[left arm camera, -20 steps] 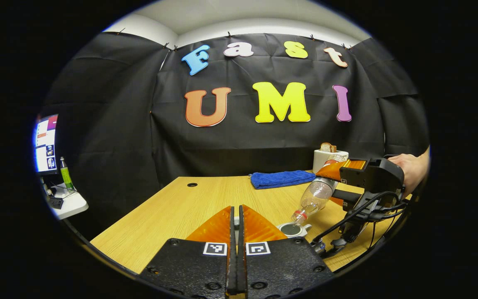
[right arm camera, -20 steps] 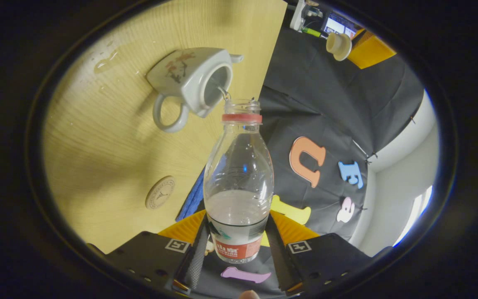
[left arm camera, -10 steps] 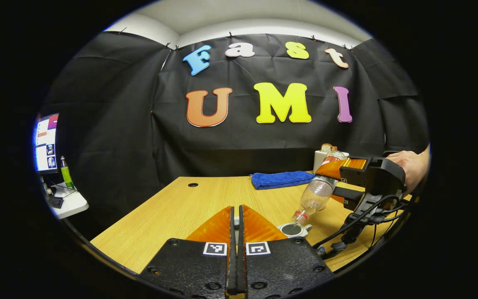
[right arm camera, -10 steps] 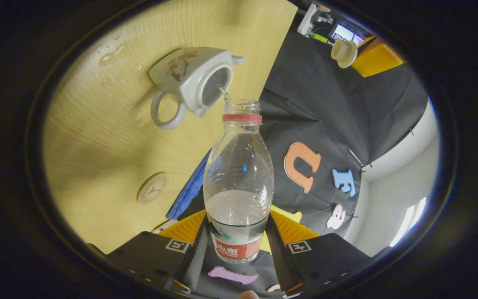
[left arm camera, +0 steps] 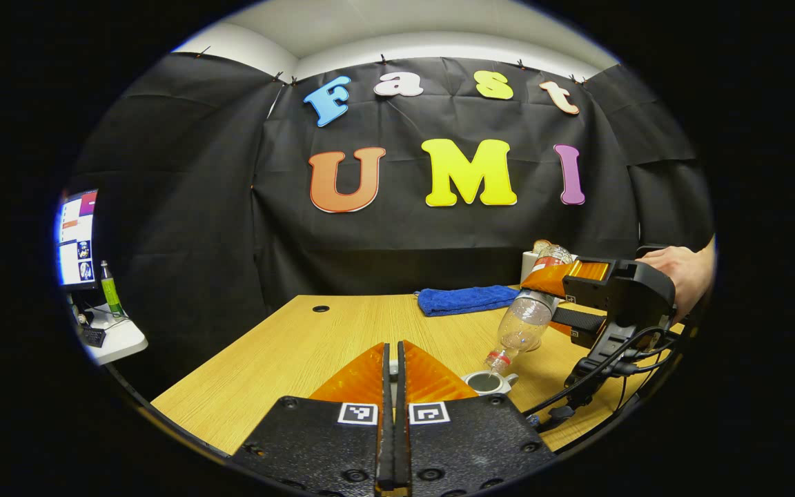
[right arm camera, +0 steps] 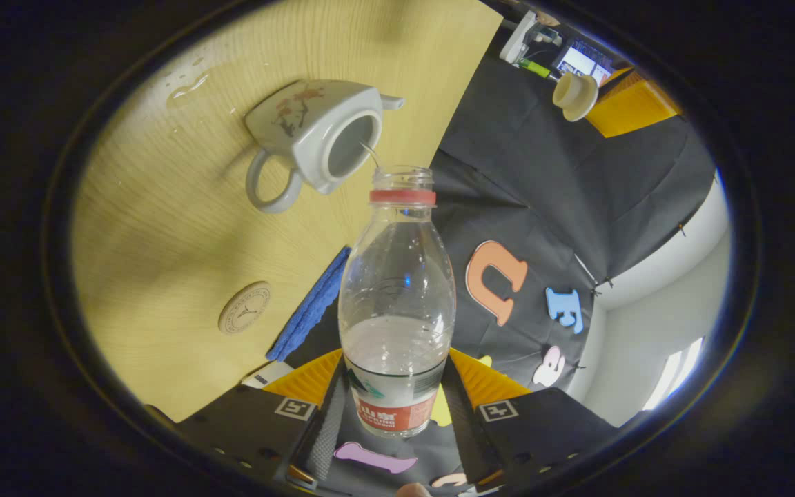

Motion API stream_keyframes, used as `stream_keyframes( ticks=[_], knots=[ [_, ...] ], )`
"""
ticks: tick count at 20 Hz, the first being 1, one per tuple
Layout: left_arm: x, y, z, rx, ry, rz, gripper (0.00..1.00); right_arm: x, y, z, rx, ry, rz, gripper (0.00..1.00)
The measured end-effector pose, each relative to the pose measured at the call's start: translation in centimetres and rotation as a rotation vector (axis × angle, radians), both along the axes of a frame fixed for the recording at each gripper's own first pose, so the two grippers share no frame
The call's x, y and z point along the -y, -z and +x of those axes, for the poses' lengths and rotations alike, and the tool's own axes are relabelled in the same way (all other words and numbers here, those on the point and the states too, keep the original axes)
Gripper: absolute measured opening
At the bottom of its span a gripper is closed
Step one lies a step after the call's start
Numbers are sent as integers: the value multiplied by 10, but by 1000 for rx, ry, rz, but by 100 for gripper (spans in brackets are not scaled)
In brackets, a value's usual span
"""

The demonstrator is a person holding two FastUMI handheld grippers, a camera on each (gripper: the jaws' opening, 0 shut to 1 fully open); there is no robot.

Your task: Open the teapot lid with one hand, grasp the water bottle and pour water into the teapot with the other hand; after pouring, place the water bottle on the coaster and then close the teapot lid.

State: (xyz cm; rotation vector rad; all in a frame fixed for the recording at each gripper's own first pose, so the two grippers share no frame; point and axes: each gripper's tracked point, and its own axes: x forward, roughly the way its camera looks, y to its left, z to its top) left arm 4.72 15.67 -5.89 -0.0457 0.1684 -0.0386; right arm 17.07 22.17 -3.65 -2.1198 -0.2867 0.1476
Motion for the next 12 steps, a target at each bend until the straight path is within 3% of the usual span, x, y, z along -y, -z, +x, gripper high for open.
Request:
stream_keyframes(
  ticks=[12],
  knots=[
    [-7,-2,-1,8,-20,-9,2,2,-5,-2,1,1,33,70]
  ],
)
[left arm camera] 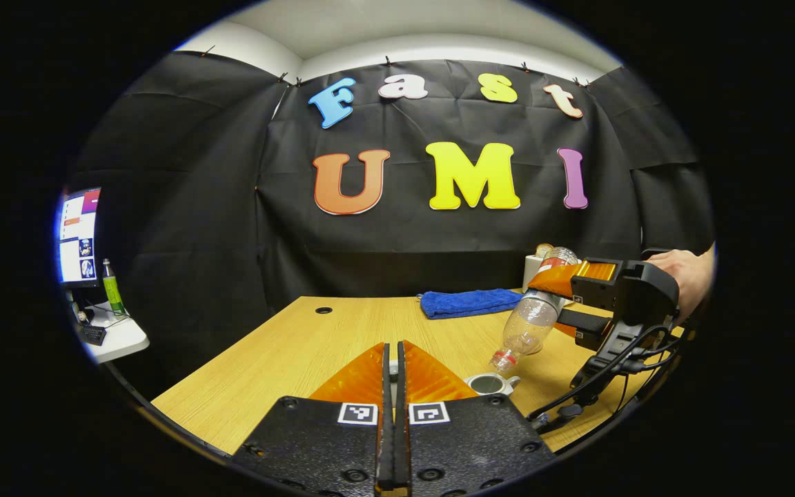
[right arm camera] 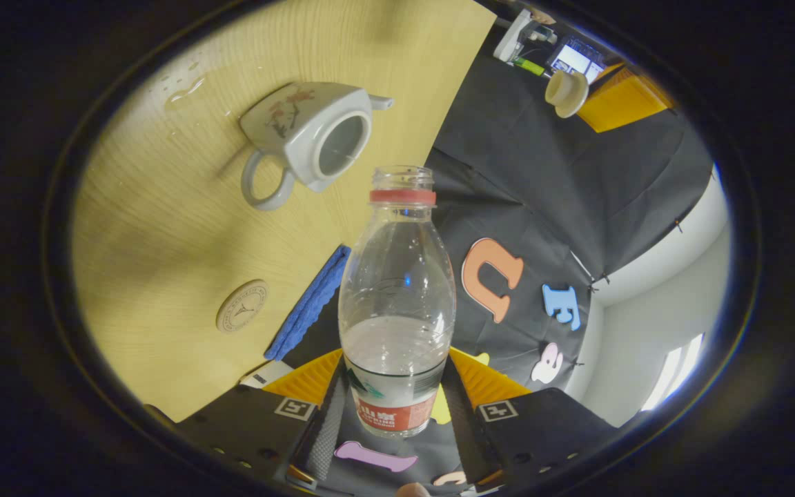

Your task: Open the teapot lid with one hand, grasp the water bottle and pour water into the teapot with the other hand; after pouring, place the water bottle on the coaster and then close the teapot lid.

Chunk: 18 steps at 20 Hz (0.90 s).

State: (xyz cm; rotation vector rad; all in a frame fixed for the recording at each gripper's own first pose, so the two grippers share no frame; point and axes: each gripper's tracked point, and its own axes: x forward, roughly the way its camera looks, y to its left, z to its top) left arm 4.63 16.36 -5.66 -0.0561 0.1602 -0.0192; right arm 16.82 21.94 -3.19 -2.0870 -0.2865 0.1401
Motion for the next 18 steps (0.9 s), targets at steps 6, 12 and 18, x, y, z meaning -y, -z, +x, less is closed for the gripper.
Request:
stream_keyframes(
  ticks=[6,12,18],
  knots=[
    [-7,-3,-1,13,-15,-4,3,4,4,-2,-29,1,112,70],
    [-8,-3,0,16,-24,-13,3,24,5,-7,-89,46,325,72],
    [8,-5,3,24,15,-28,3,47,-5,-5,-215,99,696,72]
  ],
)
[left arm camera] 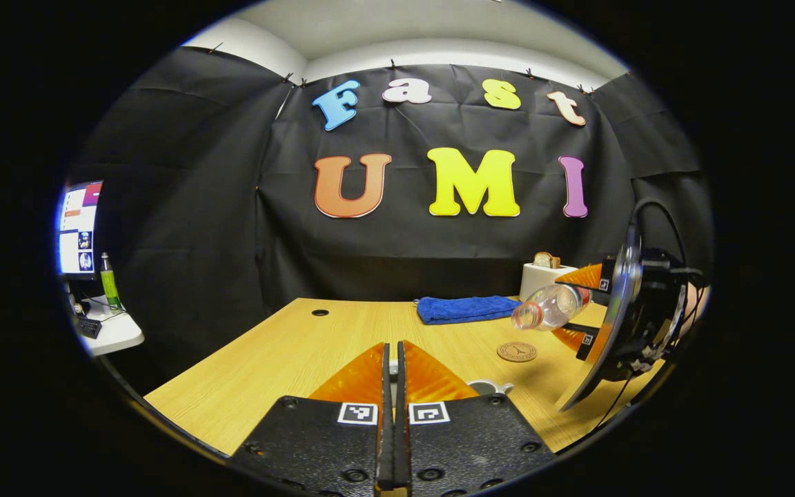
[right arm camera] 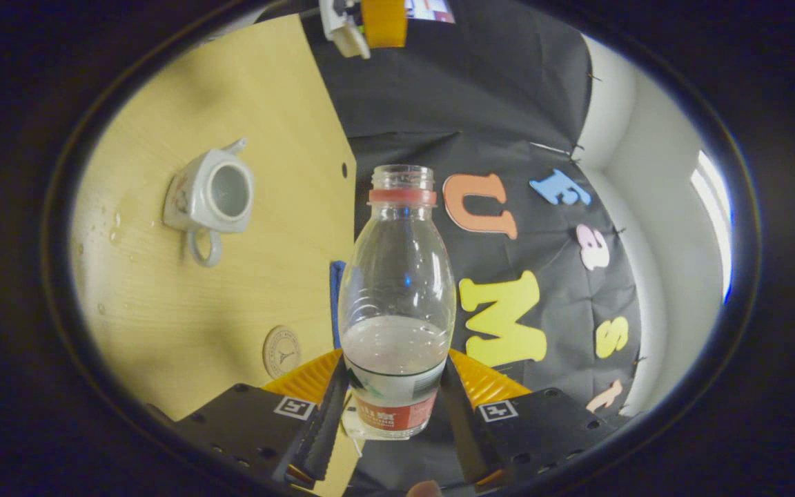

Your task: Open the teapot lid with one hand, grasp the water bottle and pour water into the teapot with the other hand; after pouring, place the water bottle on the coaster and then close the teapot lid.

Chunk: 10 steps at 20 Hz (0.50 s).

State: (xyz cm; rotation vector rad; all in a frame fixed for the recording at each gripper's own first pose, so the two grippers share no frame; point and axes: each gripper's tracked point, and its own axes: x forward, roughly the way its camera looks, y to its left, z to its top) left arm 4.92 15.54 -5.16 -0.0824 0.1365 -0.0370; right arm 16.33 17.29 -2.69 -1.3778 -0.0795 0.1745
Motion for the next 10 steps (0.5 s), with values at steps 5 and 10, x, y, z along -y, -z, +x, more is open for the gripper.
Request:
stream_keyframes(
  ticks=[5,10],
  knots=[
    [13,-2,0,4,27,-9,2,29,-28,15,-52,56,390,72],
    [26,-5,-1,11,48,3,3,63,-33,44,-152,102,844,70]
  ],
)
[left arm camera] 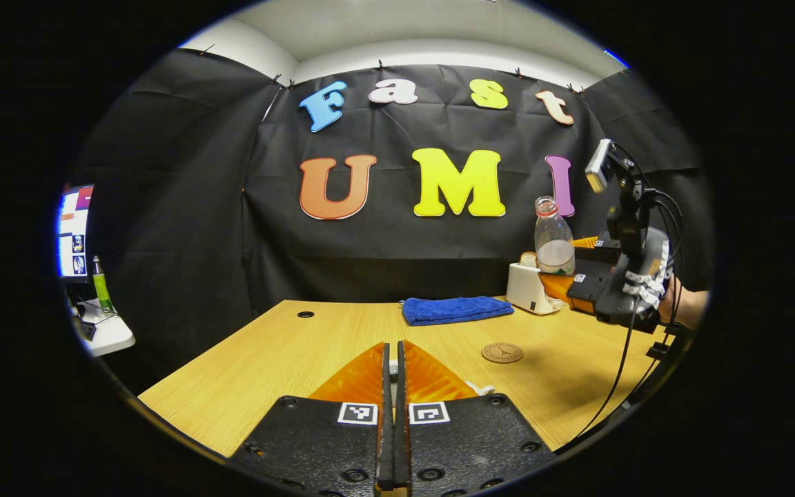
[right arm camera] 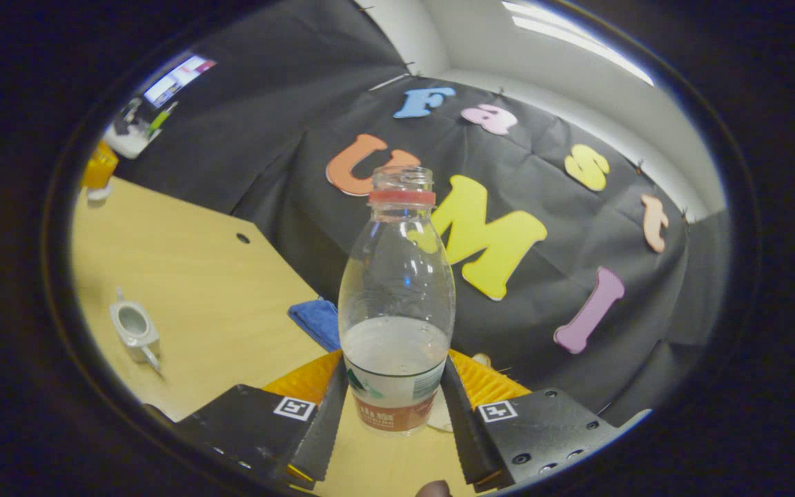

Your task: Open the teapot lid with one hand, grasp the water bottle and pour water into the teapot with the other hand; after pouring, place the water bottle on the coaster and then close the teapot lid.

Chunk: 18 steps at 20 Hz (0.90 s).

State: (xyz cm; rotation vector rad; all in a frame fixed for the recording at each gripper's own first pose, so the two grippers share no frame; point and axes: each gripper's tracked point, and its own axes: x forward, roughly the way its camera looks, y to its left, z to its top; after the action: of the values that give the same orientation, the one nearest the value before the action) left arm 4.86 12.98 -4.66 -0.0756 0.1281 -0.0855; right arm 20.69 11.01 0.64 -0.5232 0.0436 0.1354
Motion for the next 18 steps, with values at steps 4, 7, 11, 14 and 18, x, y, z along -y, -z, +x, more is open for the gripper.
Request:
stream_keyframes(
  ticks=[4,7,11,14,18],
  knots=[
    [11,7,3,-16,13,7,3,7,-6,19,-50,-9,306,71],
    [23,10,6,-29,22,20,3,0,10,35,-111,-42,462,71],
    [28,18,7,-52,28,55,3,-10,46,57,-197,-50,529,71],
    [28,18,8,-55,20,50,3,-19,69,67,-251,-49,546,71],
    [25,15,8,-44,10,37,3,-30,88,68,-298,-52,535,70]
  ],
)
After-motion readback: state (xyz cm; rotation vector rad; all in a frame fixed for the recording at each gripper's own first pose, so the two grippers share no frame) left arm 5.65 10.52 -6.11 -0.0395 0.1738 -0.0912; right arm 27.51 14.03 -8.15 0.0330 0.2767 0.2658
